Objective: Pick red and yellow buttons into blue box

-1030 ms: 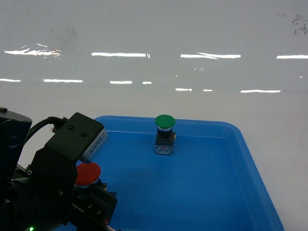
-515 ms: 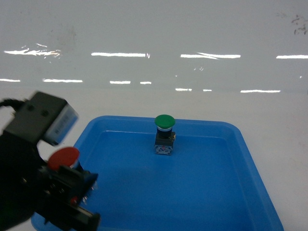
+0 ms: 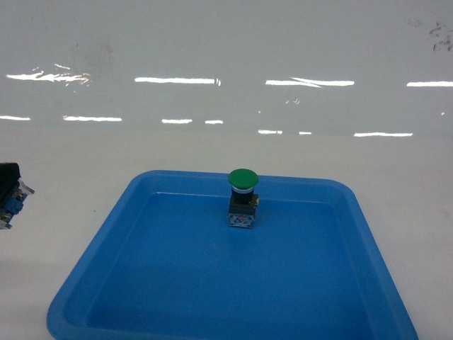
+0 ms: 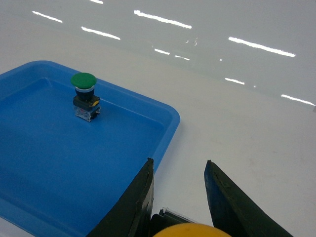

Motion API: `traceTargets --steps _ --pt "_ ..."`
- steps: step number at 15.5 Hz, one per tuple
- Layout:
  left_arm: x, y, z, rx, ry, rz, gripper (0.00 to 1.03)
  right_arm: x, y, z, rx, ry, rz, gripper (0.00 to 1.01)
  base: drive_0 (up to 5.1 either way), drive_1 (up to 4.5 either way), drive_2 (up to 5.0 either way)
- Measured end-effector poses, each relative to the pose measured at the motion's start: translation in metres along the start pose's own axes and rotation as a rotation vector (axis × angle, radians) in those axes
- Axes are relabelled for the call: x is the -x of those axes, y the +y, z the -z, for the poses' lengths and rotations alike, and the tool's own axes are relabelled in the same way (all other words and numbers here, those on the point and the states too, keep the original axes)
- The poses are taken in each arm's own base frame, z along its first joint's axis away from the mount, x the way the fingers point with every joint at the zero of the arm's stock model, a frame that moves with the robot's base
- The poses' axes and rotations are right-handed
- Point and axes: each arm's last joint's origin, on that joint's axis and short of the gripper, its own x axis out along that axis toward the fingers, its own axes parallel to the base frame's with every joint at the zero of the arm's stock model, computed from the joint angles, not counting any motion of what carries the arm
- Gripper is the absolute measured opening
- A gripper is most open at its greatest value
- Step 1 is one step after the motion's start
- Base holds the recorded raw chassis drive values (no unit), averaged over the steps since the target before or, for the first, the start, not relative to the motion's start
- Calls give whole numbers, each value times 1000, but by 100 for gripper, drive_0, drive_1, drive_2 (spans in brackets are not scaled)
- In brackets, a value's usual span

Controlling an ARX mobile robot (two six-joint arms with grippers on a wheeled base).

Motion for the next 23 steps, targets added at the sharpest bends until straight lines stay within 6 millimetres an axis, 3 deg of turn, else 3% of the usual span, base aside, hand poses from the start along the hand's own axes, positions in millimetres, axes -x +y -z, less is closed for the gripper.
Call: traceTargets --steps 5,8,23 --pt "14 -4 -4 -10 -44 -5 33 0 0 0 0 0 0 29 0 0 0" --pt "30 -16 -3 -42 -25 121 33 0 0 0 0 0 0 29 0 0 0" --pt "29 -15 -3 -55 -28 111 33 0 0 0 0 0 1 29 0 0 0"
